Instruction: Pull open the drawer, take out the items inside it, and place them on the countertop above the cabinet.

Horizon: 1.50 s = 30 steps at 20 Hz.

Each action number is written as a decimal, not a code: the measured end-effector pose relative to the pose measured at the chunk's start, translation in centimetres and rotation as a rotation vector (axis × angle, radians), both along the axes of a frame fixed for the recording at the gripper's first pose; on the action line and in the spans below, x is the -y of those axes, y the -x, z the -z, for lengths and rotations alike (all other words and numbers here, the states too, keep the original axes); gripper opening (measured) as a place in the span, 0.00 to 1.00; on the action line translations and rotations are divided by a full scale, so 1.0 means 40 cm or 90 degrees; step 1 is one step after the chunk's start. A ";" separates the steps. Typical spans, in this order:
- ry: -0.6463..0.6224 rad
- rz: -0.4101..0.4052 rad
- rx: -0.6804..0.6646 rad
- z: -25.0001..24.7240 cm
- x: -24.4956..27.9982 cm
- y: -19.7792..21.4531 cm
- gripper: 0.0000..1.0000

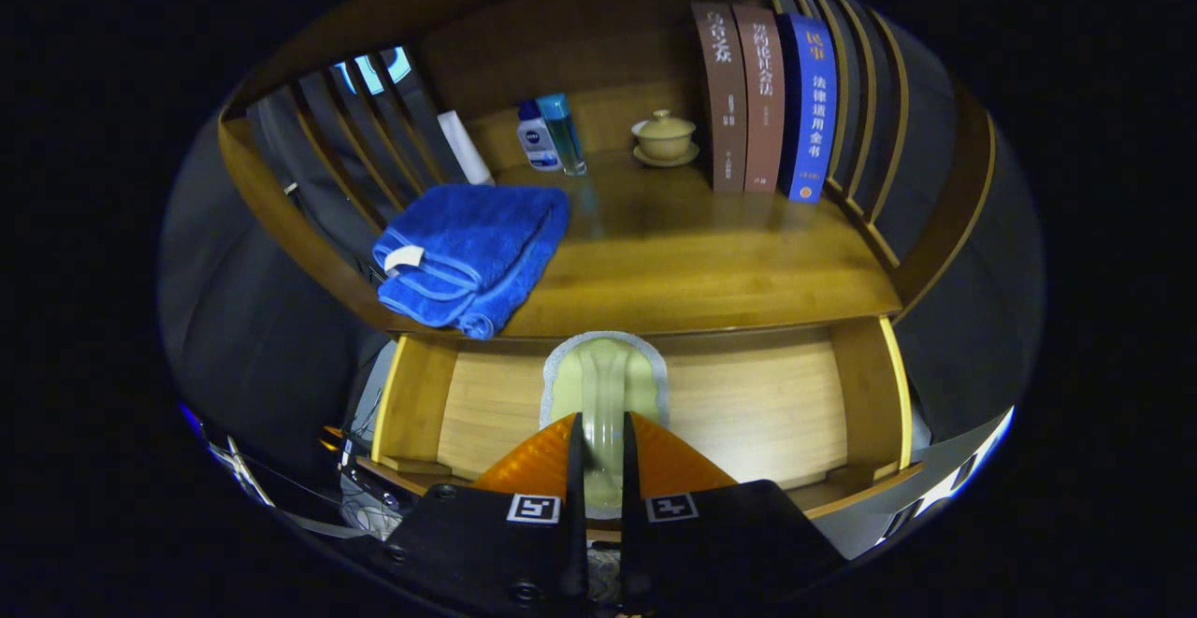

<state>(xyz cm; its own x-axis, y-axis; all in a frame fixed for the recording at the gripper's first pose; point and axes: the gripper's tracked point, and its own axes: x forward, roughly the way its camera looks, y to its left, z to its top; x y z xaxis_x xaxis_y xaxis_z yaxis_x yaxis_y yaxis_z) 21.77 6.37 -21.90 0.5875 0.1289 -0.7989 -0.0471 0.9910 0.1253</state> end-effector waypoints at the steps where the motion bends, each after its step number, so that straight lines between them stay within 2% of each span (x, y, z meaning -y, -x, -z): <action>1: 0.011 0.000 0.011 -0.018 0.007 -0.026 0.19; 10: 0.072 -0.019 0.050 -0.003 0.013 -0.362 0.18; 14: 0.084 -0.007 0.028 0.052 0.005 -0.429 0.19; 21: 0.094 0.008 0.014 0.097 0.004 -0.463 0.23; 23: 0.085 0.013 0.018 0.092 -0.003 -0.458 0.30; 27: 0.088 0.015 0.063 0.066 -0.001 -0.447 0.99; 30: 0.074 0.010 0.098 0.032 -0.013 -0.421 0.99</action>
<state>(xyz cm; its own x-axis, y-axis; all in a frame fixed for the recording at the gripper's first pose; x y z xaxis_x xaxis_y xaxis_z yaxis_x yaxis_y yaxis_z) 38.61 6.87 -23.17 0.7056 0.0315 -0.7079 -0.0415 0.9991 0.0031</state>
